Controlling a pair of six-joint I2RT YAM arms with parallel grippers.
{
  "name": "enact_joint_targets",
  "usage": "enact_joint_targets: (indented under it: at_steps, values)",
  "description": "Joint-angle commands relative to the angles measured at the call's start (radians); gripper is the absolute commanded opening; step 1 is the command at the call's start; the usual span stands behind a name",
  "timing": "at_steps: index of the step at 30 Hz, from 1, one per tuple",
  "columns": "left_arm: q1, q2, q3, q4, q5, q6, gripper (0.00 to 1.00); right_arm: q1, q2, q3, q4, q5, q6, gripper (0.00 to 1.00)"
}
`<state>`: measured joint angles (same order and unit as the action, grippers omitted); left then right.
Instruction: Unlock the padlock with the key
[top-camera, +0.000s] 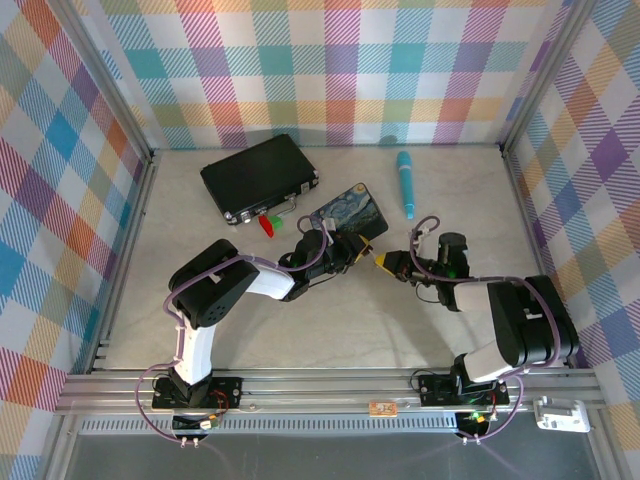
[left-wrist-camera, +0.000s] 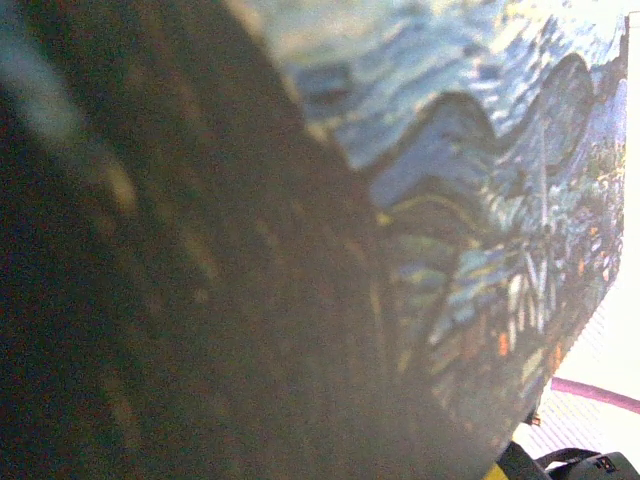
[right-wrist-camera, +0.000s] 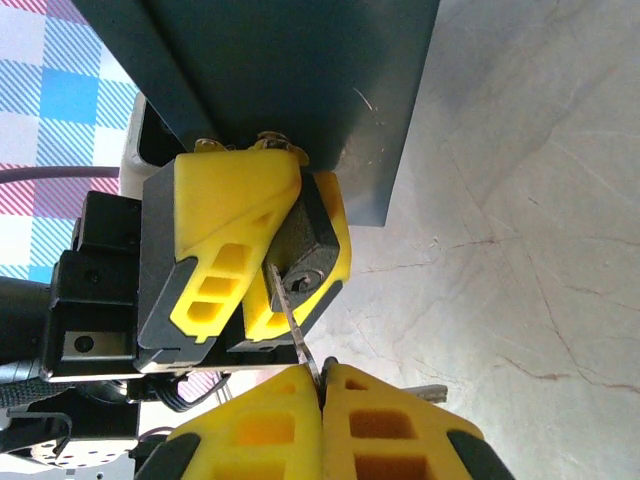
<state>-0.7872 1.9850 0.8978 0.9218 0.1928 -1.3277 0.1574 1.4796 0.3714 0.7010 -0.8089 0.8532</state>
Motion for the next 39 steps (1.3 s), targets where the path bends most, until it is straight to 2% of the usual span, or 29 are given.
enact_joint_targets:
  at_steps: [1, 8, 19, 36, 39]
  values:
    - [-0.001, 0.014, -0.007, 0.074, 0.011, -0.059, 0.0, 0.004, -0.041, -0.027, -0.033, 0.009, -0.012, 0.0]
    - [0.0, 0.014, -0.007, 0.082, 0.014, -0.066, 0.0, 0.005, -0.08, -0.028, -0.091, 0.019, -0.03, 0.0]
    - [-0.008, 0.011, -0.008, 0.089, 0.016, -0.067, 0.0, 0.008, -0.051, 0.0, -0.013, 0.008, 0.004, 0.0]
    - [-0.051, 0.008, 0.006, 0.07, 0.015, -0.067, 0.0, 0.014, -0.033, 0.036, 0.022, 0.017, 0.007, 0.0]
    - [-0.059, 0.024, 0.006, 0.101, 0.024, -0.079, 0.0, 0.014, -0.027, 0.06, -0.02, 0.015, 0.005, 0.0]
